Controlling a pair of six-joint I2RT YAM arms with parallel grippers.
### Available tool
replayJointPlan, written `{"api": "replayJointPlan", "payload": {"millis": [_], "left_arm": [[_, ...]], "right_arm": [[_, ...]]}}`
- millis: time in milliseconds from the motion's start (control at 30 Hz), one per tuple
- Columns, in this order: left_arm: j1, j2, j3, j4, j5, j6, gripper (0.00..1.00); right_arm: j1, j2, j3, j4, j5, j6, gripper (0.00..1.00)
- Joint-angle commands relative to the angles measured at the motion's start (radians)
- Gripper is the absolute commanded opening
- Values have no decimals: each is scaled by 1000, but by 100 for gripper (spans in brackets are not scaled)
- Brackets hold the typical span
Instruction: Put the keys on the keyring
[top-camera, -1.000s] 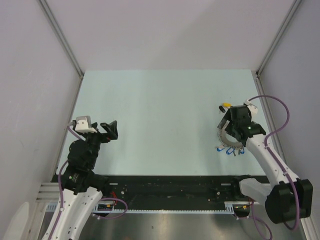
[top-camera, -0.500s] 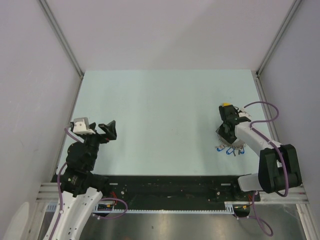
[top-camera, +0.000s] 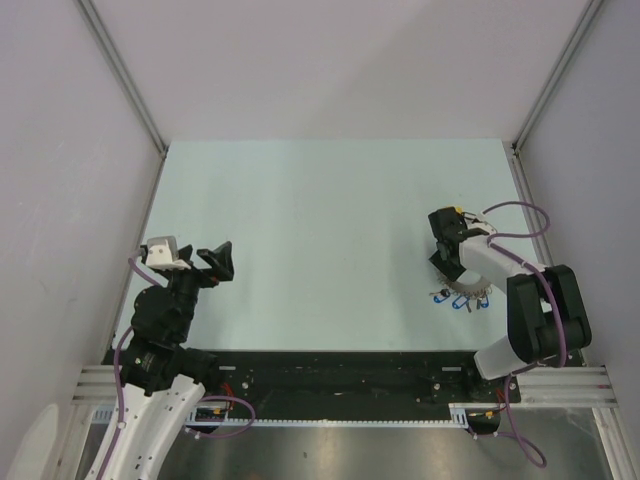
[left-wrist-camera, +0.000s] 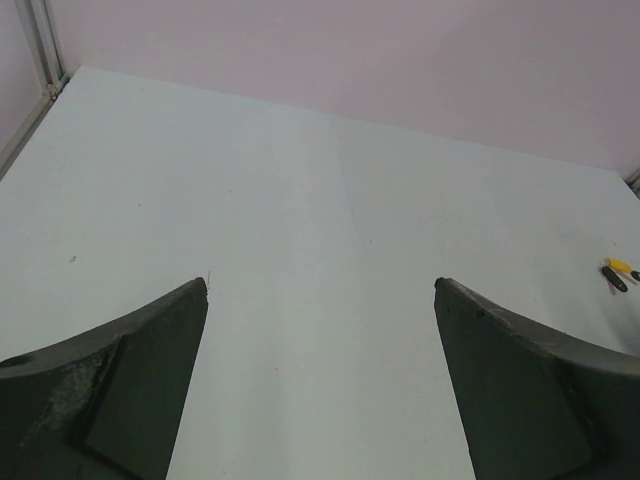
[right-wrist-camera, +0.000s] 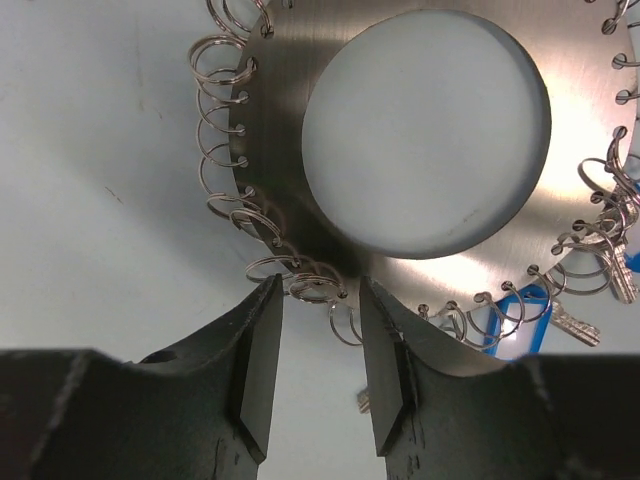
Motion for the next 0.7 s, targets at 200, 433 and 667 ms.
{"api": "replayJointPlan", "payload": {"millis": [200, 433, 667], "left_arm": [[-9, -10, 6, 9, -15, -27, 100], [-10, -12, 6, 11, -12, -27, 100], [-10, -13, 4, 11, -12, -28, 100]], "right_arm": [[67, 86, 36, 11, 57, -1, 37], [265, 109, 36, -61, 57, -33, 12], [543, 153, 48, 80, -78, -171, 0]]}}
